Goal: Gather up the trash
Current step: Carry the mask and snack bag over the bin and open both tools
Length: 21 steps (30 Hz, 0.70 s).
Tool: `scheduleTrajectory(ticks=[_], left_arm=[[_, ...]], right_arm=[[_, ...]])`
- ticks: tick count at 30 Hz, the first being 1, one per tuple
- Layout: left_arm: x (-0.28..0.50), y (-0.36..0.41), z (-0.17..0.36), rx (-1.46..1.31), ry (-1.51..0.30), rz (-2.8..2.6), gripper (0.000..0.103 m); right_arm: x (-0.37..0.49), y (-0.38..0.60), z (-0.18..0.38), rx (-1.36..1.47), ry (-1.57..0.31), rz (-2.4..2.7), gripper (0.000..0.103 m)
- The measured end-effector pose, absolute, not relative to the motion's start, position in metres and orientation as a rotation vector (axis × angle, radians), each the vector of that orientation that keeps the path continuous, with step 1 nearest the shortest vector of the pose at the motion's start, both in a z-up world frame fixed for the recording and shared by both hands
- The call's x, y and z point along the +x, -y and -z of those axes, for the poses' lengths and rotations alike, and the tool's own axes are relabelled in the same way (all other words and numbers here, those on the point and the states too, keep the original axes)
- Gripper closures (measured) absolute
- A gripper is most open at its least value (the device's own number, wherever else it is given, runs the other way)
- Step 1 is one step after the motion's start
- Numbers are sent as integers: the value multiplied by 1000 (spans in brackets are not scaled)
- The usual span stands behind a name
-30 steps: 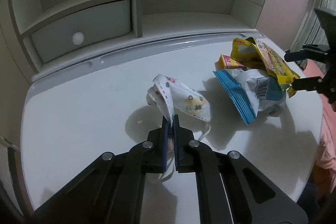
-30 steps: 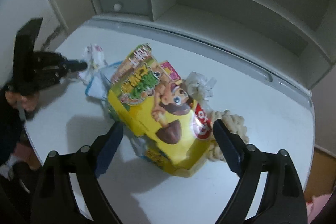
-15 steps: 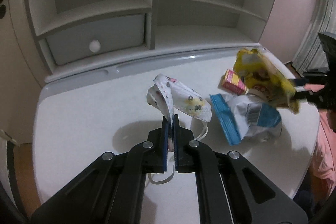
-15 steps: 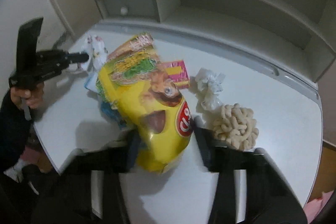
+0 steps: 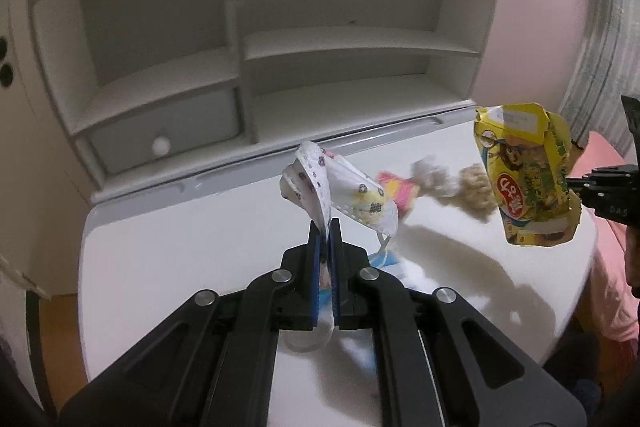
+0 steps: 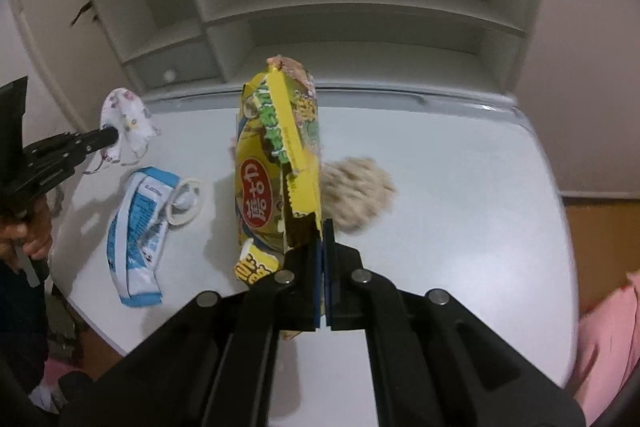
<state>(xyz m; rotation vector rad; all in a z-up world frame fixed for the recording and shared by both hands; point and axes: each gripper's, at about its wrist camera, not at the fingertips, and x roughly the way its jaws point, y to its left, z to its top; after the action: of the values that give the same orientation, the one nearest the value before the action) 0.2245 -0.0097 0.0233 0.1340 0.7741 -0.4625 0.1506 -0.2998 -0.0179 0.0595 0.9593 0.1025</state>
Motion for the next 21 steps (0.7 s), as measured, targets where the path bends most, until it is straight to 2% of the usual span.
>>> scheduleTrajectory(ticks=[6,11,21], left_arm=[[197,87,-39,192,-742,587,100],[150,188,-41,254,-727,779,100],[31,384,-11,372,-740,1181,100]], right_arm=[[86,377,11,168,-959,95,102],[14,460,17,298,-941,277,102],[-150,594,61,546,-900,595,101]])
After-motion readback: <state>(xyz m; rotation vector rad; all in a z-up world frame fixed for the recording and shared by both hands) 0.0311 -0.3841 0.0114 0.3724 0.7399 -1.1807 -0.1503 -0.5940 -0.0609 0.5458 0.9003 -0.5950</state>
